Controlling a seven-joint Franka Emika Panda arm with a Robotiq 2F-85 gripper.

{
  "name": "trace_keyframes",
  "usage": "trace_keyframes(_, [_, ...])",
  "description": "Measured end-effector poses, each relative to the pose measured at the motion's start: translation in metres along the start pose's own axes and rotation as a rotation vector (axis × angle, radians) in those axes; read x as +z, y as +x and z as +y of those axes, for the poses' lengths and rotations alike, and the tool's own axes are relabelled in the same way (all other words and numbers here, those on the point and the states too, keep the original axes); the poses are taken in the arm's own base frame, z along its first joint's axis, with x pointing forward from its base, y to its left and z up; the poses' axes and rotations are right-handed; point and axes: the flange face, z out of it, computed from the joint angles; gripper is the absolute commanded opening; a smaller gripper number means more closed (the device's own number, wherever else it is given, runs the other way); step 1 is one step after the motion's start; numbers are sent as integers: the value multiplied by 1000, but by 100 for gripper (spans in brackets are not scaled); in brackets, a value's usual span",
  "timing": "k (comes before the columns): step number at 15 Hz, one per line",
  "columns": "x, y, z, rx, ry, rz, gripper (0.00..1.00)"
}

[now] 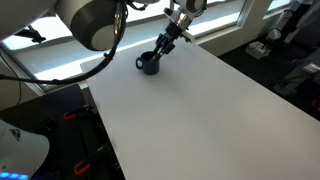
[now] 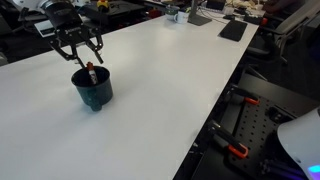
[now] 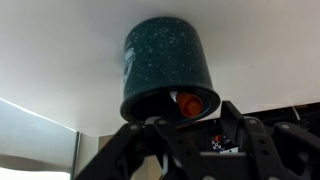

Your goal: Remove the marker from the cup and put it on the table

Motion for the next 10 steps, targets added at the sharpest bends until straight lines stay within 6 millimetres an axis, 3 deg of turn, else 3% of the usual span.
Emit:
trace_keyframes(3, [0, 0, -1, 1, -1, 0, 0])
trace_keyframes(10, [-2, -1, -3, 2, -12, 2, 4])
